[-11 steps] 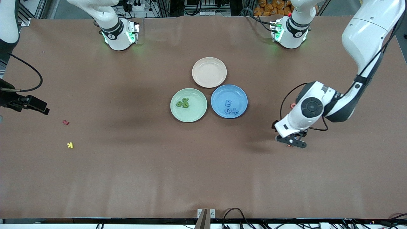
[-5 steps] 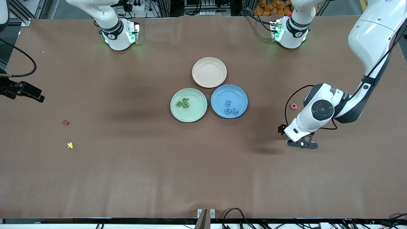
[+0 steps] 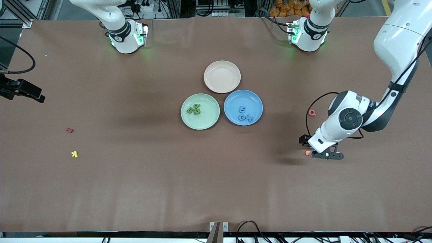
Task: Sort letters by color into matching plates
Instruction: 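Lower the left gripper over the blue 6 and grasp it, then carry the blue 6 onto the blue plate with the left gripper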
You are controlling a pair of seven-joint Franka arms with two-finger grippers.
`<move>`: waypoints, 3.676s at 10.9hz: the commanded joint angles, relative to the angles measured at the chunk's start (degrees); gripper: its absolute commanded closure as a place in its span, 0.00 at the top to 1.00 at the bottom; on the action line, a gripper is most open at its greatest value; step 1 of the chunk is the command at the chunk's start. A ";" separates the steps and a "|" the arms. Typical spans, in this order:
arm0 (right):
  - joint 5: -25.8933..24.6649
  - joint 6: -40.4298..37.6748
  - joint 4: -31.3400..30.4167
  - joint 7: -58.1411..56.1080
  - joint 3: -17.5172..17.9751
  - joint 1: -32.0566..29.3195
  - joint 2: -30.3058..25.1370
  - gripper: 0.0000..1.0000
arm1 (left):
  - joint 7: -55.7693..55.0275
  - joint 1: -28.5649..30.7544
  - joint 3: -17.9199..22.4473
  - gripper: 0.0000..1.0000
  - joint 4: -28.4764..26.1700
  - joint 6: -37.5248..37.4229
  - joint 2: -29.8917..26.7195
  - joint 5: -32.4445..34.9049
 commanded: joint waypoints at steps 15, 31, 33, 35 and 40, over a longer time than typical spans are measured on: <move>1.88 4.61 -4.31 0.26 -0.73 0.92 -1.26 1.00 | 0.59 0.09 3.93 0.97 -0.63 4.23 1.89 0.34; 1.79 5.85 -4.85 0.26 -0.73 0.92 -0.83 1.00 | 0.24 -0.08 4.20 0.60 -1.42 4.31 2.95 0.25; 1.79 5.85 -4.85 0.26 -0.73 0.92 -0.83 1.00 | -0.20 -0.35 4.20 0.64 -1.42 4.31 3.21 0.25; 1.79 5.94 -4.85 0.26 -0.73 0.92 -0.74 1.00 | -0.20 -0.35 4.20 0.60 -1.33 4.31 3.21 0.25; 1.79 5.94 -4.94 0.17 -0.73 0.92 -0.74 1.00 | -0.55 -0.52 4.20 0.00 -1.33 4.31 3.21 0.25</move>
